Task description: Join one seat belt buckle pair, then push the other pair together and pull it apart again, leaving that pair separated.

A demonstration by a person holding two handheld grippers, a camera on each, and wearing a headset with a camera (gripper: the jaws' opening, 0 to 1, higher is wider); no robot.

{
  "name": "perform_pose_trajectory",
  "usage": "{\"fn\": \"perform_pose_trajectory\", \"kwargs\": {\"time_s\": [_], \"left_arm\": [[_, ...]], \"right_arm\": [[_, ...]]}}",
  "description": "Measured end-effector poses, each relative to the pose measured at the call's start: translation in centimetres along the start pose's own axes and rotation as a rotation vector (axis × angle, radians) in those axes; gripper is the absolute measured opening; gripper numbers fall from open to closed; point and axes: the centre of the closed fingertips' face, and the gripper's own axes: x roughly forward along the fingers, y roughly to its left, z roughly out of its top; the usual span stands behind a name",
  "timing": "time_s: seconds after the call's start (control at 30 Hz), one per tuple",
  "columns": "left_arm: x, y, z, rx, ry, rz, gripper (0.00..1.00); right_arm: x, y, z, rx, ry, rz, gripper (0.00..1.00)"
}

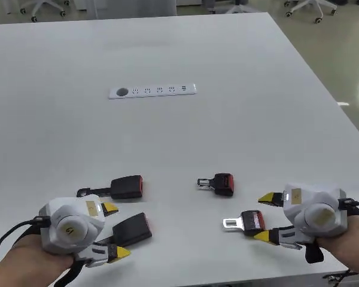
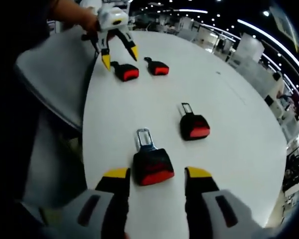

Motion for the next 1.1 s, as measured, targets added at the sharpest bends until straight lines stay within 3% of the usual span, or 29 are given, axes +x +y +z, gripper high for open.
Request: {"fn": "perform_pose_trajectory", "kwargs": {"time_s": [0.3, 0.4, 0.47, 0.5, 0.6, 0.83, 1.1], "left_arm": [[1.5, -0.2, 0.1, 0.016, 0.038, -0.024, 0.49], [2.4, -0.6, 0.3, 0.083, 0.052, -0.045, 0.44], [2.6, -0.9, 0.3, 0.082, 0.06, -0.065, 0.4], [2.6, -0.6, 0.6, 0.087, 0.059, -0.051, 0.39], [2.7, -0.8, 0.7, 0.138, 0.08, -0.077, 0.35], [2.8, -1.2, 0.7, 0.222, 0.092, -0.142, 0.35], [2.8, -1.1, 0.7, 0.224, 0.097, -0.168, 0.35]], "right_arm": [[0.9, 0.1, -0.5, -0.026, 0.025, 0.065, 0.39], [1.5, 0.1, -0.8, -0.061, 0.041, 0.066, 0.37], [1.6, -0.1, -0.5, -0.04, 0.018, 0.061, 0.36], [1.4, 0.0, -0.7, -0.042, 0.031, 0.064, 0.35], [1.3, 0.2, -0.8, -0.037, 0.033, 0.07, 0.34], [1.2, 0.6, -1.0, -0.031, 0.032, 0.097, 0.33], [1.4, 0.6, -0.9, -0.023, 0.047, 0.117, 0.33]]}}
